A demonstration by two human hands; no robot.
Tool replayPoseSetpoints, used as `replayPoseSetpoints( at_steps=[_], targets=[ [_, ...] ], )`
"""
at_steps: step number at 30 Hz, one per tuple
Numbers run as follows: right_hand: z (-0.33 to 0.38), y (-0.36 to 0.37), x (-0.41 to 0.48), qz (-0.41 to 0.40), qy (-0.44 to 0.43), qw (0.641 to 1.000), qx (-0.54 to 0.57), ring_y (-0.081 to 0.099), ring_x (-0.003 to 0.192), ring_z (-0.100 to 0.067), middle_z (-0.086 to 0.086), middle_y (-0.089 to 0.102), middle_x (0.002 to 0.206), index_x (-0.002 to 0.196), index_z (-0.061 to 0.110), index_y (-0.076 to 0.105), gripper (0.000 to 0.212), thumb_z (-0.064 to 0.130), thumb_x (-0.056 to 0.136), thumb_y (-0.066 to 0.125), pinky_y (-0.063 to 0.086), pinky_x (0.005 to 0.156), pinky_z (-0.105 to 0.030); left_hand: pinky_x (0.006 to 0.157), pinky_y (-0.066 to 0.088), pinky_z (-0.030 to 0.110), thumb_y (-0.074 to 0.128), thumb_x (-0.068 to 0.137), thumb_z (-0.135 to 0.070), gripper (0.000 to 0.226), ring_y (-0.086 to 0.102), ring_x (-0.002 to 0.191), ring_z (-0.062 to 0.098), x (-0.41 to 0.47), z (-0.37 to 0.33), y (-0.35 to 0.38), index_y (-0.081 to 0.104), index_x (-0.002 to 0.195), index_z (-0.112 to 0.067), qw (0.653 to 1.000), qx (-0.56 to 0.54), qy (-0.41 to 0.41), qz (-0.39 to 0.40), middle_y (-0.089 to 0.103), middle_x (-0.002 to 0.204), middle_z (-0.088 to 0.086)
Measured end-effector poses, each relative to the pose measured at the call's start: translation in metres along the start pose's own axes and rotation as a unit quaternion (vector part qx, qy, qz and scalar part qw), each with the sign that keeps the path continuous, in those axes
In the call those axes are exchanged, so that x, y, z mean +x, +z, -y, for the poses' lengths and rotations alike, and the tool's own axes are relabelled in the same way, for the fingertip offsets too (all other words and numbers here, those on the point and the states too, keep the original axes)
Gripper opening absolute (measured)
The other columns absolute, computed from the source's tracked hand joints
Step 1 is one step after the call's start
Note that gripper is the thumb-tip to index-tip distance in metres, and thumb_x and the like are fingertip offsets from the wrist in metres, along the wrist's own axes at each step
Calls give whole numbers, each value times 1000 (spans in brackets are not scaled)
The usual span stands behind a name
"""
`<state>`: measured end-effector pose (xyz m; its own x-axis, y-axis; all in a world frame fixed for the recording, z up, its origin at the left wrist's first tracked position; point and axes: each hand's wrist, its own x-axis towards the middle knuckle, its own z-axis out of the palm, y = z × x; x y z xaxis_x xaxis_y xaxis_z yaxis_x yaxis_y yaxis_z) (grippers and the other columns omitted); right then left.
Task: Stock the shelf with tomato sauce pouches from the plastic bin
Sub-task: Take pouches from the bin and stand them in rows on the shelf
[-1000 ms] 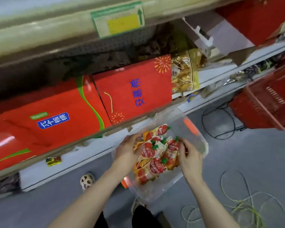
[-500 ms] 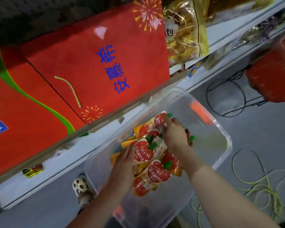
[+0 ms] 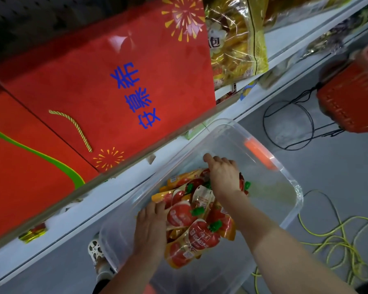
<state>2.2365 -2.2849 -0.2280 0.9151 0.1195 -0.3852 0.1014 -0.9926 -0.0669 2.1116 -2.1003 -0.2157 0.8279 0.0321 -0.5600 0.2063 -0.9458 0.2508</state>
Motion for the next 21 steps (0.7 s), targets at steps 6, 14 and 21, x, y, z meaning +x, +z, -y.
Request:
replayPoseSetpoints(
  at_steps=[6, 14, 21],
  targets=[
    [-12, -21, -43, -102, 3, 994, 50, 61, 108, -32, 0, 67, 100, 90, 24, 70, 13, 19, 79, 76, 50, 86, -44, 100, 46, 38, 58, 92, -34, 45, 45, 126, 22, -10, -1, -9, 48, 136, -27, 999, -40, 16, 28, 42, 141, 0],
    [-31, -108, -51, 66, -45, 991, 110, 66, 85, -33, -4, 68, 88, 94, 28, 56, 7, 24, 93, 50, 54, 70, -40, 80, 44, 24, 65, 89, -31, 55, 65, 105, 24, -28, -7, -44, 42, 137, -17, 954, -291, -72, 13, 68, 116, 3],
    [2, -100, -25, 98, 47, 972, 207, 69, 90, -24, -2, 71, 98, 114, 31, 60, 34, 27, 82, 72, 60, 76, -41, 85, 55, 33, 66, 87, -35, 53, 67, 98, 17, -32, -6, -41, 44, 133, -20, 924, -369, -77, 57, 68, 111, -3]
  ],
)
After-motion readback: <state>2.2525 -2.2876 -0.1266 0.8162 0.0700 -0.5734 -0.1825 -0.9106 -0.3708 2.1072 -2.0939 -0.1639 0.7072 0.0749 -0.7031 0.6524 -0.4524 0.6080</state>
